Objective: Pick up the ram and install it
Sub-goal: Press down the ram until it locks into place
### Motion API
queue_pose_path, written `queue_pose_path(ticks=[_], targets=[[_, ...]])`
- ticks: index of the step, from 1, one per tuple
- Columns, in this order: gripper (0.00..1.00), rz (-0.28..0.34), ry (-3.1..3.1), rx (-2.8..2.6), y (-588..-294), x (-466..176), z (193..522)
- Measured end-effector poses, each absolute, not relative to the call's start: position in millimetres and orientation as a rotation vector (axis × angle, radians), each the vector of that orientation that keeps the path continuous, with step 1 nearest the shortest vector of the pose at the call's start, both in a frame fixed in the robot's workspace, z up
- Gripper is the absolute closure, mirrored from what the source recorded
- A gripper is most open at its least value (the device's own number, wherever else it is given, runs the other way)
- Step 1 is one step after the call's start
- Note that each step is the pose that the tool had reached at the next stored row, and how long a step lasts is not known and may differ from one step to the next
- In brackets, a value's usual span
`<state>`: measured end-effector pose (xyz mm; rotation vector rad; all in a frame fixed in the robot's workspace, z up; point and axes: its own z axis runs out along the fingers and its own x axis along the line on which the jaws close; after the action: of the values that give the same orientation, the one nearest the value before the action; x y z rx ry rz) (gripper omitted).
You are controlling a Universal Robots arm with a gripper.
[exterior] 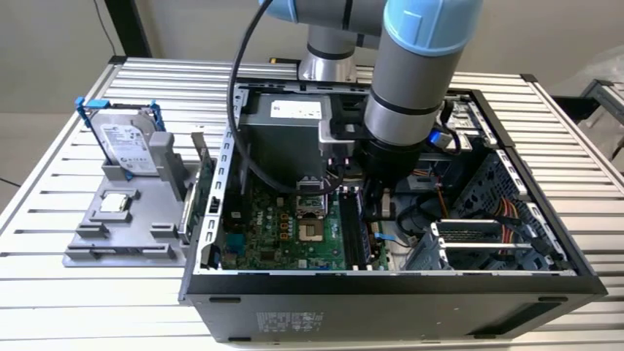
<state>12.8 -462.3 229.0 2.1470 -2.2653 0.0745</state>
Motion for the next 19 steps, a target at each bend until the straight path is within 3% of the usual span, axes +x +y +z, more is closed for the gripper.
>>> queue_pose_path(ticks=[19], targets=[[1.00,0.072,-2.264,2.146,-462.4,12.7,223.8]])
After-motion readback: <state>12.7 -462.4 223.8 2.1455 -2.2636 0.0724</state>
